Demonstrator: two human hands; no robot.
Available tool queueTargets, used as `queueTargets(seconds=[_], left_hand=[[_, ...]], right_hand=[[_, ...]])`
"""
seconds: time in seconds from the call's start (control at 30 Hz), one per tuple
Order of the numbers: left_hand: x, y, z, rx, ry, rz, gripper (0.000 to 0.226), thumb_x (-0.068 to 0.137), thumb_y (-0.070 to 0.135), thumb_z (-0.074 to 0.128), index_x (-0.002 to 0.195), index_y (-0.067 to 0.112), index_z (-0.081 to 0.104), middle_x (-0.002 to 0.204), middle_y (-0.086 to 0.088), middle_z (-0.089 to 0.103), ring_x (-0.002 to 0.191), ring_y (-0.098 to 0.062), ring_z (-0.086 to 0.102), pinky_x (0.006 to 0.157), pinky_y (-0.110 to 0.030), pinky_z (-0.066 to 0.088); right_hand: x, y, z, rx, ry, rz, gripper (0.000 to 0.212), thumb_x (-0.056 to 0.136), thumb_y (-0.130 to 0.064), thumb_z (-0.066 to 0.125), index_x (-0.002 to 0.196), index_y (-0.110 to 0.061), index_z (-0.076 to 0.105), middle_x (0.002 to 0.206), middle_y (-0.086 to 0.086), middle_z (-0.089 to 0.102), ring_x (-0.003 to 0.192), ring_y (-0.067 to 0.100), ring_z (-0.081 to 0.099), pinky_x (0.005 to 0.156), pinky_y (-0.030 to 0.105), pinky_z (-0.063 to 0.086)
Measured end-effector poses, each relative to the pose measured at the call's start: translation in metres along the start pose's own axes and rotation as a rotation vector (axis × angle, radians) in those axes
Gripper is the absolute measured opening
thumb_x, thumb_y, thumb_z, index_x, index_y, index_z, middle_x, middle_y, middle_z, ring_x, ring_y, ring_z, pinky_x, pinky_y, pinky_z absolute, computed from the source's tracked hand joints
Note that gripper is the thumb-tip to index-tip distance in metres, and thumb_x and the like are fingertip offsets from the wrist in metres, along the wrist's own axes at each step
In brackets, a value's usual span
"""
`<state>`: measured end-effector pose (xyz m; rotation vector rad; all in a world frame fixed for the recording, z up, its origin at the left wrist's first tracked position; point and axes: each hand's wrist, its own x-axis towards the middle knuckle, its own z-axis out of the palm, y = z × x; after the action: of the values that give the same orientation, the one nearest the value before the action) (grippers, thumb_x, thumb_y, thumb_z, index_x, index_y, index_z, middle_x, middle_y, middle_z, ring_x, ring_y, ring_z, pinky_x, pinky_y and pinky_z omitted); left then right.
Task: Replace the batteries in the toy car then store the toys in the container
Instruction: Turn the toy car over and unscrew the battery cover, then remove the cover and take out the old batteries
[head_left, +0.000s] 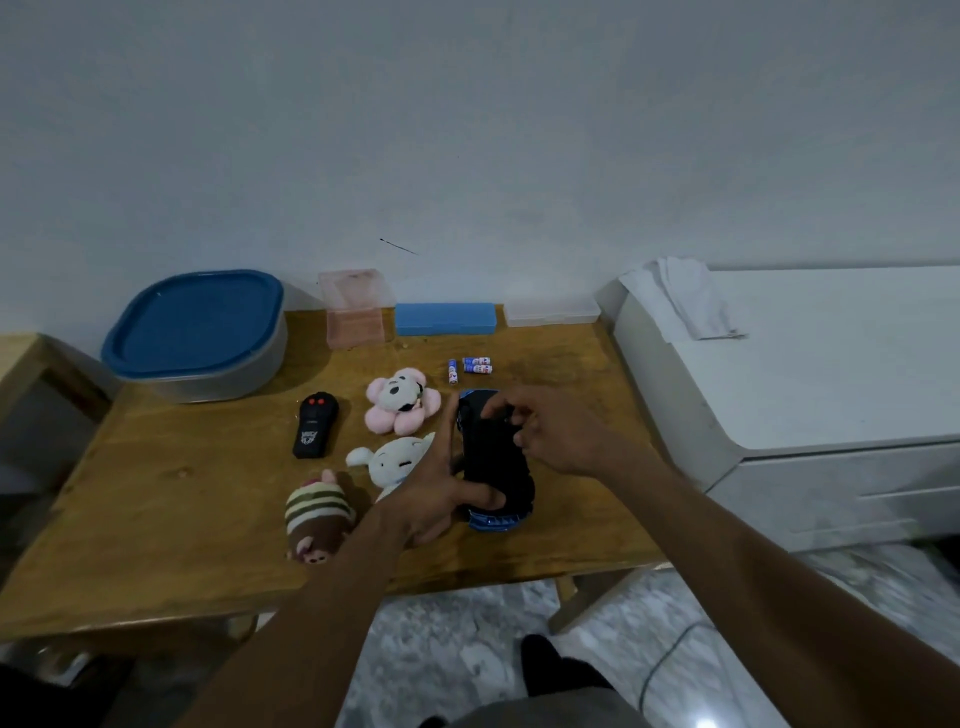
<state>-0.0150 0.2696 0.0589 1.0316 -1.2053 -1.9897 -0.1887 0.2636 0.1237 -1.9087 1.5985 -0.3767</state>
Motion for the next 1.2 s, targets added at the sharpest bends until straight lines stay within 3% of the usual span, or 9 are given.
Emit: queueTargets(seconds=[0.17, 0.33, 0.43, 0.57, 0.67, 0.8, 1.03, 1.13, 1.2], left_hand=[[0.016, -0.002, 0.01, -0.031, -0.006, -0.046, 0.125, 0.07, -0.028, 0.064, 0.147, 0.054, 0.008, 0.144, -0.013, 0.046, 0.124, -0.033, 0.053, 0.081, -0.038, 0.058], [0.033, -0.008, 0.022, -0.043, 0.033, -0.022, 0.126, 0.067, -0.032, 0.06, 0.147, 0.054, 0.012, 0.135, -0.013, 0.057, 0.116, -0.034, 0.061, 0.091, -0.049, 0.054], [0.04, -0.012, 0.025, -0.06, 0.089, -0.009, 0.126, 0.066, -0.035, 0.056, 0.147, 0.052, 0.014, 0.13, -0.011, 0.061, 0.112, -0.032, 0.063, 0.083, -0.045, 0.057], [0.05, -0.014, 0.022, -0.111, 0.12, -0.007, 0.125, 0.064, -0.035, 0.056, 0.145, 0.054, 0.019, 0.135, -0.014, 0.057, 0.115, -0.036, 0.062, 0.09, -0.054, 0.053], [0.056, -0.013, 0.024, -0.134, 0.138, 0.011, 0.123, 0.066, -0.036, 0.054, 0.144, 0.054, 0.021, 0.135, -0.015, 0.056, 0.117, -0.038, 0.06, 0.09, -0.055, 0.052], [0.063, -0.013, 0.032, -0.125, 0.151, 0.007, 0.123, 0.069, -0.035, 0.054, 0.145, 0.055, 0.017, 0.137, -0.012, 0.056, 0.118, -0.035, 0.06, 0.092, -0.054, 0.052], [0.068, -0.015, 0.039, -0.127, 0.179, -0.057, 0.125, 0.07, -0.035, 0.052, 0.143, 0.059, 0.014, 0.132, -0.004, 0.06, 0.115, -0.031, 0.062, 0.094, -0.054, 0.05], [0.069, -0.016, 0.041, -0.124, 0.196, -0.062, 0.124, 0.07, -0.035, 0.052, 0.145, 0.057, 0.012, 0.128, 0.0, 0.062, 0.113, -0.028, 0.064, 0.092, -0.05, 0.052], [0.07, -0.016, 0.042, -0.12, 0.208, -0.069, 0.124, 0.07, -0.034, 0.053, 0.146, 0.055, 0.012, 0.13, -0.002, 0.061, 0.114, -0.03, 0.063, 0.093, -0.051, 0.052]], right_hand=[[0.006, 0.019, -0.016, 0.061, -0.032, 0.013, 0.046, 0.083, 0.006, 0.055, 0.111, -0.03, 0.062, 0.091, -0.009, 0.05, 0.089, 0.014, 0.054, 0.078, 0.034, 0.056], [0.013, 0.043, -0.035, 0.175, -0.023, 0.024, 0.052, 0.076, 0.013, 0.052, 0.101, -0.03, 0.064, 0.077, -0.007, 0.044, 0.075, 0.012, 0.048, 0.067, 0.033, 0.053], [0.013, 0.066, -0.049, 0.209, 0.009, 0.067, 0.049, 0.077, 0.015, 0.051, 0.101, -0.026, 0.065, 0.081, -0.009, 0.045, 0.076, 0.009, 0.048, 0.065, 0.029, 0.051], [0.007, 0.097, -0.057, 0.116, -0.004, 0.102, 0.044, 0.081, 0.014, 0.051, 0.107, -0.019, 0.064, 0.081, -0.015, 0.047, 0.074, 0.001, 0.047, 0.073, 0.037, 0.051], [0.001, 0.118, -0.048, 0.067, -0.06, 0.152, 0.044, 0.08, 0.014, 0.05, 0.109, -0.015, 0.064, 0.082, -0.014, 0.047, 0.08, 0.011, 0.05, 0.074, 0.037, 0.049], [-0.003, 0.142, -0.025, -0.024, -0.141, 0.16, 0.047, 0.078, 0.01, 0.053, 0.108, -0.024, 0.064, 0.102, -0.005, 0.053, 0.095, 0.018, 0.053, 0.081, 0.038, 0.051], [-0.001, 0.16, -0.006, 0.009, -0.252, 0.124, 0.055, 0.078, 0.016, 0.049, 0.123, -0.013, 0.058, 0.104, -0.004, 0.059, 0.092, 0.011, 0.047, 0.06, 0.005, 0.033], [0.002, 0.162, -0.002, 0.013, -0.27, 0.125, 0.053, 0.081, 0.013, 0.05, 0.125, -0.015, 0.057, 0.108, 0.0, 0.055, 0.093, 0.011, 0.047, 0.063, 0.016, 0.037], [0.003, 0.164, 0.0, -0.008, -0.284, 0.113, 0.051, 0.083, 0.011, 0.051, 0.125, -0.016, 0.057, 0.096, -0.007, 0.048, 0.094, 0.011, 0.046, 0.059, 0.011, 0.033]])
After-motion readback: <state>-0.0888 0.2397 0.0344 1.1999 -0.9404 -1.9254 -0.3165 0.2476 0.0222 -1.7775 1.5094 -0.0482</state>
